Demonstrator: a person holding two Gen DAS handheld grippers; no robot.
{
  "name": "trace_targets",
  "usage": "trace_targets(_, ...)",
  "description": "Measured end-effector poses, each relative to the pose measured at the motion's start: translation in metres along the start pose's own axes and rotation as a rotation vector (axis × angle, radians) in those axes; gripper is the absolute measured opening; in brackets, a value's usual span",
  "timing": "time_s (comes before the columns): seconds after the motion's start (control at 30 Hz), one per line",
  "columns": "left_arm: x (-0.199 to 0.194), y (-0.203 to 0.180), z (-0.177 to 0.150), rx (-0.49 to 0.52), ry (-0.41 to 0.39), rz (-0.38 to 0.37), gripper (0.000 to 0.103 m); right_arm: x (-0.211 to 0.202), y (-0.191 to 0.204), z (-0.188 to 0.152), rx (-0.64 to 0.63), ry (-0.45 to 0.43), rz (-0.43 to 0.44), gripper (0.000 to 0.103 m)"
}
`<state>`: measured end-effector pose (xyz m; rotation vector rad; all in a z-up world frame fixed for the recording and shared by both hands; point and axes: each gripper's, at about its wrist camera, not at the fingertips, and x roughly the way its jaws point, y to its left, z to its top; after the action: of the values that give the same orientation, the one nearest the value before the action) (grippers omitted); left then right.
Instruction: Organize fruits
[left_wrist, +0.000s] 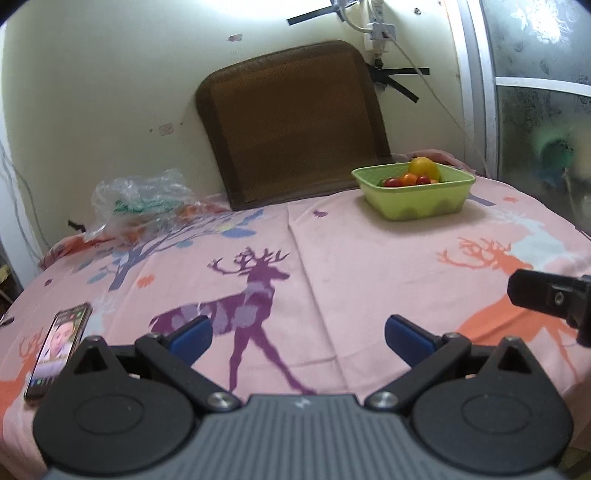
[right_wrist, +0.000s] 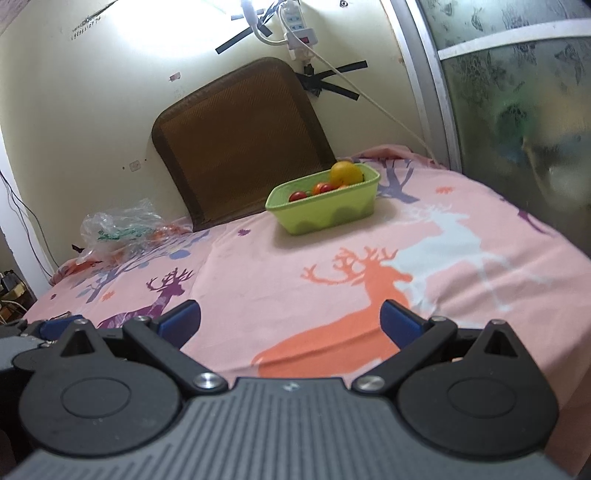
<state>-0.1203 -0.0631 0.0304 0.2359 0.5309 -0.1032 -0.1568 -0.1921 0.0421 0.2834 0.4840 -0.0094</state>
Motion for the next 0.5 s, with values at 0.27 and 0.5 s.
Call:
trace_targets(0.27, 0.032, -0.019, 0.032, 0.066, 0.033, -0.054, 0.103, 0.024, -0.008, 0.027, 0.013, -0.003, -0.027, 0.103)
trace_targets(0.5, 0.066, -0.023, 0.058, 0.033, 0.088, -0.083, 0.103, 0.045, -0.011, 0.044, 0.015, -0.009, -0.040, 0.103)
